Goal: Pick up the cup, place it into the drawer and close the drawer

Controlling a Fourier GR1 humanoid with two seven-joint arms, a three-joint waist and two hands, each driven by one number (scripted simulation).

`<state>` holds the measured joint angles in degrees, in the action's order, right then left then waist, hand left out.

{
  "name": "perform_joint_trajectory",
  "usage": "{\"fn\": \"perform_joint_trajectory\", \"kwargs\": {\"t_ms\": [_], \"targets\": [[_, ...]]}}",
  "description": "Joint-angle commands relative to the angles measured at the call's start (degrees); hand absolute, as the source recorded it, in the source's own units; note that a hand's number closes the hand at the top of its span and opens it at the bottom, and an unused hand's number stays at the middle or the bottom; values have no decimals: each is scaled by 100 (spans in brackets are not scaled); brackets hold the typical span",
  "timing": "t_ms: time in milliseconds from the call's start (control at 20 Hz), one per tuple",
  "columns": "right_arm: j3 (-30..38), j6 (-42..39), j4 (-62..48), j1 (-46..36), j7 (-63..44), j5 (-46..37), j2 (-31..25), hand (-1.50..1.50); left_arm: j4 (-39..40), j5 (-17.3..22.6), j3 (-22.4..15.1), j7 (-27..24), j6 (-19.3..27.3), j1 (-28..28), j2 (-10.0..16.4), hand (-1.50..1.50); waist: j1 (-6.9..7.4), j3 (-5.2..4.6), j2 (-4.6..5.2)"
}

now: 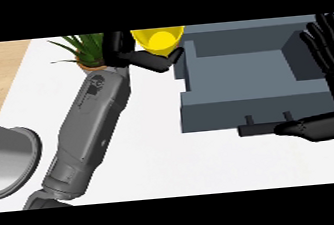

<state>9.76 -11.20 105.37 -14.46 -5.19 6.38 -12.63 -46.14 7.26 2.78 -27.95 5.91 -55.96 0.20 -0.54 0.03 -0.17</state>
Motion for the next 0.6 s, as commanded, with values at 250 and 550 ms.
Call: {"fn": "perform_joint_trajectory", "kwargs": {"t_ms": [250,550], "targets": [[-19,-55,-275,-149,252,-48,11,-150,1161,511,-728,1309,1161,-1625,-19,150,-191,3,64],[-153,-137,-138,-81,239,9,80,-150,2333,769,-1175,1336,1600,-2147,-20,150,-488,9,139]]}}
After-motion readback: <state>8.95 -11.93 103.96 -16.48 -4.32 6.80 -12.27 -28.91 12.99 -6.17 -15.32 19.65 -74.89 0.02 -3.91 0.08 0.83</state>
